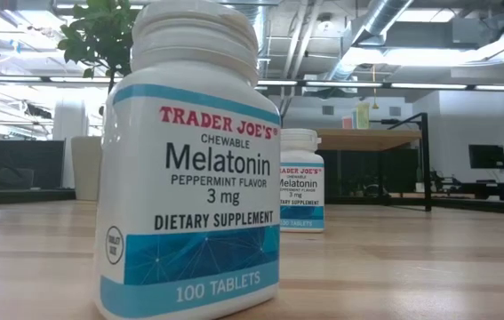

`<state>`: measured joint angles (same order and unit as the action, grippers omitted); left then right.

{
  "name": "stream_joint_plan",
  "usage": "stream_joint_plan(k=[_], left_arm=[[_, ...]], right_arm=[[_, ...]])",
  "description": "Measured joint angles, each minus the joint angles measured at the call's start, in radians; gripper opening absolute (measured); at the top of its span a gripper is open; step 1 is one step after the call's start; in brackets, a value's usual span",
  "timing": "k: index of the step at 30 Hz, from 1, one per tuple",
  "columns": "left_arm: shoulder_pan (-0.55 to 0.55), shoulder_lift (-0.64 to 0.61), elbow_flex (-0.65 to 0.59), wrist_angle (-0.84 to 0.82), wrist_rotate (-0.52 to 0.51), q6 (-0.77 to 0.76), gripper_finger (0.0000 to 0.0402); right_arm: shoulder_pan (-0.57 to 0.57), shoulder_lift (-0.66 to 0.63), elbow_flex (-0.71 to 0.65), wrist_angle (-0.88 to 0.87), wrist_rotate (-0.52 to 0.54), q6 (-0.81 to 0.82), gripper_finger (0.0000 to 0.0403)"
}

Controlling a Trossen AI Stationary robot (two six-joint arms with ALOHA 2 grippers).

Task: Pick and place medicine bottles onto shelf by color
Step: Put the transparent pill bottle on the shelf aligned with the other transparent pill bottles

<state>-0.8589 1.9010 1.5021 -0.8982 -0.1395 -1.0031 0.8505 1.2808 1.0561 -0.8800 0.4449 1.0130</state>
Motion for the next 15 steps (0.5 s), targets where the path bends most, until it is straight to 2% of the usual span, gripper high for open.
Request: stream_joint_plan(k=[15], left_arm=[[-0.014, 0.029, -0.002, 0.026, -0.048, 0.016, 0.0233]], right_arm=[[0.000, 0.000, 0.000, 0.000, 0.000, 0.000, 0.0221]])
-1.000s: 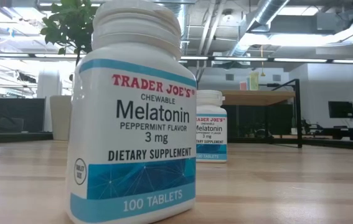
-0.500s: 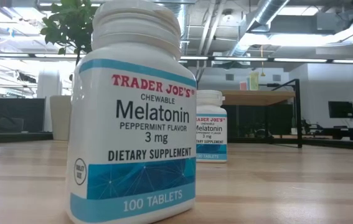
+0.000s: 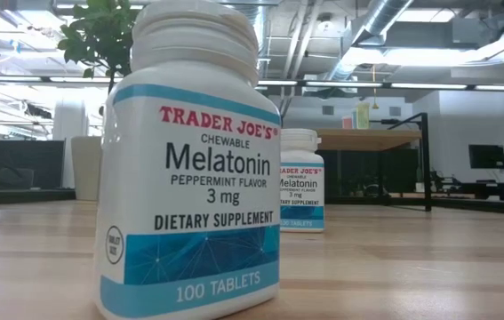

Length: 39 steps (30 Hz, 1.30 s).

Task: Pick and place medicine bottles onto shelf by color
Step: Put the transparent pill bottle on the shelf aligned with the other transparent pill bottles

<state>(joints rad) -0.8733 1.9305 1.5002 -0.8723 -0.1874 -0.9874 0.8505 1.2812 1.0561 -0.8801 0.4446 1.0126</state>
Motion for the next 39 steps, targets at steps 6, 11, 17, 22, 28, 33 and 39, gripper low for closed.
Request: stream_joint_plan(k=[6, 11, 17, 22, 28, 33, 39], left_arm=[[-0.004, 0.033, 0.000, -0.005, -0.016, -0.001, 0.0233], [-0.007, 0.043, 0.000, 0.001, -0.035, -0.001, 0.0233], [-0.010, 0.073, -0.001, -0.016, -0.015, 0.006, 0.0233], [-0.008, 0.074, 0.000, -0.004, -0.022, -0.006, 0.0233], [-0.008, 0.088, 0.000, -0.019, 0.024, 0.008, 0.0233], [-0.008, 0.102, 0.000, -0.025, 0.027, 0.006, 0.0233], [0.001, 0.101, 0.000, -0.011, 0.034, 0.000, 0.0233]], right_arm=[[0.001, 0.000, 0.000, -0.001, 0.000, 0.000, 0.0221], [0.001, 0.000, 0.000, -0.001, 0.000, 0.000, 0.0221], [0.001, 0.000, 0.000, 0.001, 0.000, 0.000, 0.0221], [0.001, 0.000, 0.000, -0.001, 0.000, 0.000, 0.0221], [0.001, 0.000, 0.000, 0.000, -0.001, 0.000, 0.0221], [0.001, 0.000, 0.000, -0.001, -0.001, 0.000, 0.0221], [0.001, 0.000, 0.000, -0.001, -0.001, 0.000, 0.0221]])
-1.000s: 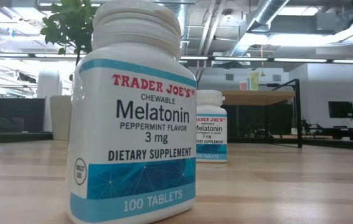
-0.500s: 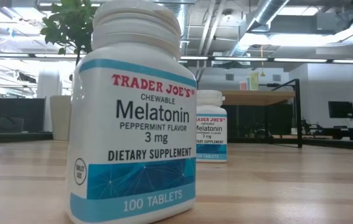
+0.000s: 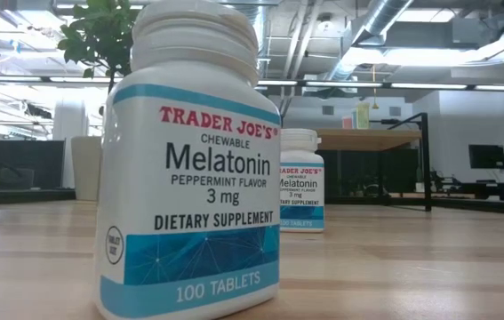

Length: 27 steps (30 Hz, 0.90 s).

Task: Pick and place medicine bottles onto shelf by color
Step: Put the transparent pill bottle on the shelf aligned with the other transparent pill bottles

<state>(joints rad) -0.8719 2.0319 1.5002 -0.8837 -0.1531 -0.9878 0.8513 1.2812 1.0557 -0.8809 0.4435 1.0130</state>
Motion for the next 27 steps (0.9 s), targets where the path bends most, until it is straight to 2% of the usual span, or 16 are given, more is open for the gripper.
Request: stream_joint_plan(k=[10, 18, 23, 27], left_arm=[[0.003, 0.000, 0.000, 0.011, 0.018, -0.042, 0.0222], [0.018, -0.001, 0.002, 0.019, 0.052, -0.045, 0.0114], [0.038, -0.001, 0.047, 0.017, 0.050, -0.006, 0.0109], [0.064, -0.002, 0.137, -0.080, 0.043, 0.062, 0.0109]], right_arm=[[0.000, 0.000, 0.000, 0.000, 0.000, 0.000, 0.0221], [0.000, 0.000, 0.000, 0.000, 0.000, 0.000, 0.0221], [0.000, 0.000, 0.000, 0.000, 0.000, 0.000, 0.0221], [0.000, 0.000, 0.000, 0.000, 0.000, 0.000, 0.0221]])
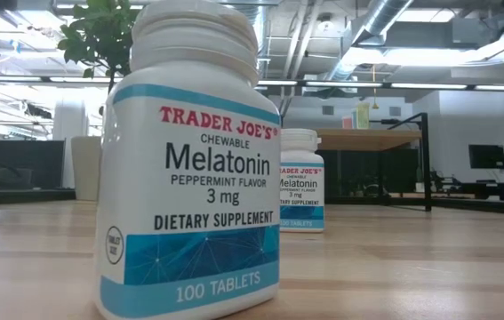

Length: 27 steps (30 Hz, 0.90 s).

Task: Pick and place medicine bottles onto shelf by color
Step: Put the transparent pill bottle on the shelf aligned with the other transparent pill bottles

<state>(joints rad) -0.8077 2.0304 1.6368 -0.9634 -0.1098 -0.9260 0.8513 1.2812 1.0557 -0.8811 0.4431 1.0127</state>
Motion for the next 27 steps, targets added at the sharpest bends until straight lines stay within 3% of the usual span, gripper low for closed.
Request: stream_joint_plan(k=[6, 12, 27], left_arm=[[0.085, -0.001, 0.213, -0.263, -0.005, 0.145, 0.0110], [0.247, -0.002, 0.383, -0.432, -0.014, 0.302, 0.0110], [0.818, -0.002, 0.534, -0.479, -0.010, 0.749, 0.0112]], right_arm=[[0.000, 0.000, 0.000, 0.000, 0.000, 0.000, 0.0221], [0.000, 0.000, 0.000, -0.001, 0.000, 0.000, 0.0221], [0.000, 0.000, 0.000, -0.047, 0.000, -0.001, 0.0221]])
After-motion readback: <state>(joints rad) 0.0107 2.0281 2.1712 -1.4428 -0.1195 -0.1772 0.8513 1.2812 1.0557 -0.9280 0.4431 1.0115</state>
